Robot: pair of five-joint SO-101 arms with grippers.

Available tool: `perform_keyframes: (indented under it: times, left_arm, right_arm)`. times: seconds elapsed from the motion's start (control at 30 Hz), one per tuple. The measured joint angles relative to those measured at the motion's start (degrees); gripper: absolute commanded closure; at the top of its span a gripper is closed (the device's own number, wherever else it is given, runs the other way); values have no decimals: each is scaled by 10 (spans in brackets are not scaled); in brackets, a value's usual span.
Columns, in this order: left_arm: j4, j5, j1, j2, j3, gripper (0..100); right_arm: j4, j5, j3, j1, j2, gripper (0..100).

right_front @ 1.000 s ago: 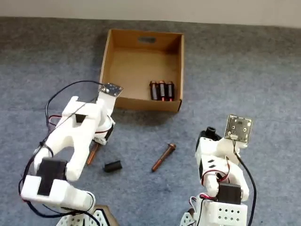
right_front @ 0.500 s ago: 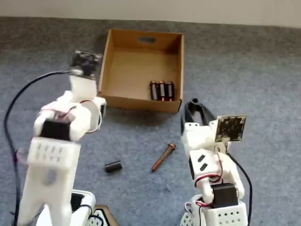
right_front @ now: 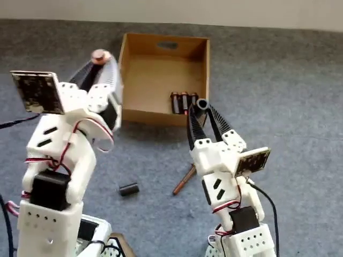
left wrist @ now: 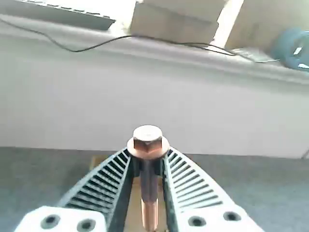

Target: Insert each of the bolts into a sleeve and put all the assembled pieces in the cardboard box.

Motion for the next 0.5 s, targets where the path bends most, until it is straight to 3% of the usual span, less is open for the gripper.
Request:
perform_keyframes:
  times: [0.3,0.5]
  left_arm:
    - [-71,4,125,-1,32,990]
    - [-200,4,174,-1,136,990]
  right_arm:
    - [-7,0,33,-1,1,992]
    - [-7,0,33,-1,0,992]
